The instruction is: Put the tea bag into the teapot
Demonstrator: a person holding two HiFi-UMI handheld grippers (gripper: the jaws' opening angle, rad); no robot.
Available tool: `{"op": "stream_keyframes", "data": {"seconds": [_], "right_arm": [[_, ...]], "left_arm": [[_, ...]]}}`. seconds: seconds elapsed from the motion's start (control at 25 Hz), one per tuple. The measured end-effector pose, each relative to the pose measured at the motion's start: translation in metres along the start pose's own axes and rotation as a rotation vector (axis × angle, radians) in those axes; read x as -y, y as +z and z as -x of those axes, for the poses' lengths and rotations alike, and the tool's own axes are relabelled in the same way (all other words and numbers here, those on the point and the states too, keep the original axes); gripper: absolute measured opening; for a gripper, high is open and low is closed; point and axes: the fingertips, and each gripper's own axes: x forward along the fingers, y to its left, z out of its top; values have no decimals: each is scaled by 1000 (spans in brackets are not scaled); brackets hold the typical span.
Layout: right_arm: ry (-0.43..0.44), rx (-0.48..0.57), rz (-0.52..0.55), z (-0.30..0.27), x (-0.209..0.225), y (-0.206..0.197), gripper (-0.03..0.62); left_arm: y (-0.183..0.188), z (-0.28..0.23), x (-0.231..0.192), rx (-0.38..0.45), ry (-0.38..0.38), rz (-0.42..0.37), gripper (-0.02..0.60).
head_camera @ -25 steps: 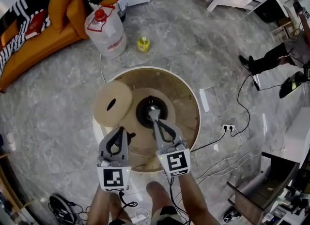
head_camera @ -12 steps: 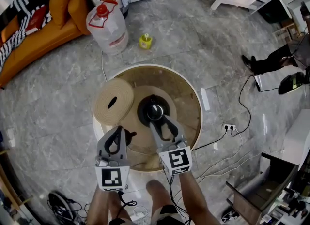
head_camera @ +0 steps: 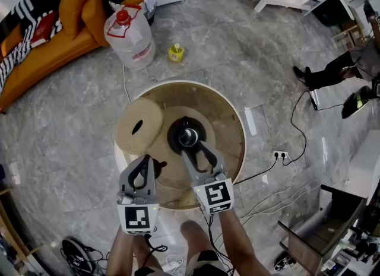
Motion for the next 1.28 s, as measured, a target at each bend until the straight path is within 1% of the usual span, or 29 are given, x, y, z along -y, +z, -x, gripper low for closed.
{"op": "stream_keyframes", "data": {"seconds": [0.12, 0.24, 0.28, 0.36, 0.48, 0.6, 0.72, 0.84, 1.0, 1.12, 1.28], "right_arm": [[-6, 9, 0, 8, -2, 12, 187], [-17, 22, -3, 20, -3, 30, 187], [-23, 27, -6, 26, -3, 37, 187], [-35, 39, -10, 39, -5, 52, 187], [-50, 58, -6, 62, -5, 79, 187], [-70, 88, -2, 87, -5, 108, 187], [-93, 119, 4, 111, -7, 137, 187], [-116, 145, -2, 136, -12, 164, 186], [-143, 172, -3, 176, -24, 194, 168], [-165, 196, 0, 202, -33, 216, 158], [-201, 223, -2, 243, -46, 236, 144]], "left_arm": [[13, 6, 1, 12, -9, -9, 17], [33, 13, 5, 34, -38, -79, 17], [40, 17, 7, 42, -44, -92, 17], [57, 27, 11, 52, -51, -94, 17], [86, 43, 17, 79, -69, -155, 17], [117, 60, 28, 91, -76, -126, 17], [145, 78, 36, 114, -90, -130, 17], [173, 100, 43, 154, -116, -200, 17], [204, 137, 57, 181, -137, -210, 17], [227, 162, 67, 185, -148, -174, 17], [245, 197, 80, 219, -196, -244, 17]]}}
